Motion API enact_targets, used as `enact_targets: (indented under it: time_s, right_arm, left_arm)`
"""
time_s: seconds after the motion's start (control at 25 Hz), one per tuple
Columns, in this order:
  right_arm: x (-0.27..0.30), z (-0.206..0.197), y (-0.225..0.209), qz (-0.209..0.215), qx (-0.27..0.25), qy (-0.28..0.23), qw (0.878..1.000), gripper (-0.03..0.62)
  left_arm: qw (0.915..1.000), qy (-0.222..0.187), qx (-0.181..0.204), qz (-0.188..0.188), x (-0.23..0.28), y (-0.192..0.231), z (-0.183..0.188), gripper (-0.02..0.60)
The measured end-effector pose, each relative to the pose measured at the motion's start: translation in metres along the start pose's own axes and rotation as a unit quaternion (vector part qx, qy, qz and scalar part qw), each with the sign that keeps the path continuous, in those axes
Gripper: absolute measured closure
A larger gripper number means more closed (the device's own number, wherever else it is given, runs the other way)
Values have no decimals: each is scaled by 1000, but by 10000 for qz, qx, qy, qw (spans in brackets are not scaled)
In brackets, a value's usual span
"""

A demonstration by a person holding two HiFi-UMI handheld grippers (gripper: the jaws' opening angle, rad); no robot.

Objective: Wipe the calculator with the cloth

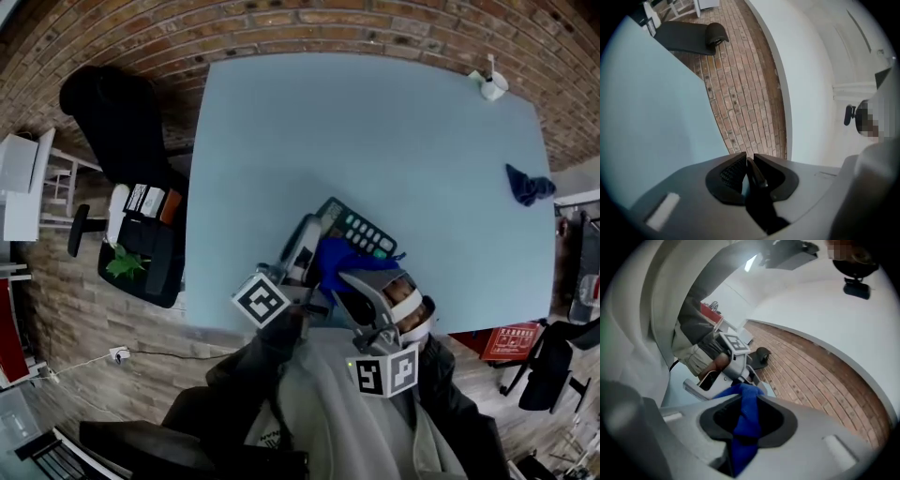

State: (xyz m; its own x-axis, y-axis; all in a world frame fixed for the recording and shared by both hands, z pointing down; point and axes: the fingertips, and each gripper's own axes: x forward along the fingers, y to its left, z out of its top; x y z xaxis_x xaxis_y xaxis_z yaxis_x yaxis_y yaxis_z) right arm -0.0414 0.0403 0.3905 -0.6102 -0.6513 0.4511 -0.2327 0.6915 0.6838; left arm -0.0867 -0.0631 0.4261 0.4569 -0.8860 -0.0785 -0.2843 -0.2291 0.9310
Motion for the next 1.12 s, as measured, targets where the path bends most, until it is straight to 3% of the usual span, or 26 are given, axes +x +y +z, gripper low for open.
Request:
enact_targets:
  time_s: [0.12, 0.36, 0.52, 0.6, 0.68, 0.76, 0.88, 0.96, 1.04, 1.12]
  right_arm:
    - [8, 0, 2, 140, -65, 9, 9999, 500]
    - [3, -65, -34, -91, 576, 780, 9952, 500]
    - [15, -39, -13, 210, 142, 655, 9975, 500]
    - [25, -27, 2, 371, 22, 552, 9978, 500]
    - [33, -36, 8, 410, 317, 567, 9970, 500]
    - [39, -69, 3, 285, 967, 832, 9914, 500]
    - [33, -139, -1, -119, 2047, 1475, 9676, 499]
    - [30, -165, 0, -323, 3036, 1498, 9404, 500]
    - [31, -180, 5, -381, 3922, 1380, 9087, 499]
    - [35, -190, 11, -365, 4372, 1369, 8882, 497]
  left_arm:
    - [10000, 28, 39, 60, -4, 1, 4, 534]
    - [9996, -266, -97, -64, -20, 0, 31, 529]
    - [9976, 140, 682, 33, -16, -3, 18, 529]
    - [9960, 338, 818, 106, -12, 2, 6, 529]
    - [9958, 437, 778, 194, -10, 16, 3, 529]
    - [9957, 536, 741, 147, -5, 34, 4, 529]
    - [9943, 919, 534, -111, 10, 63, -3, 529]
    - [9917, 1207, 360, -256, 26, 77, -4, 529]
    - [9865, 1519, 440, -422, 46, 88, -9, 531]
    - [9770, 1910, 735, -601, 67, 92, -19, 531]
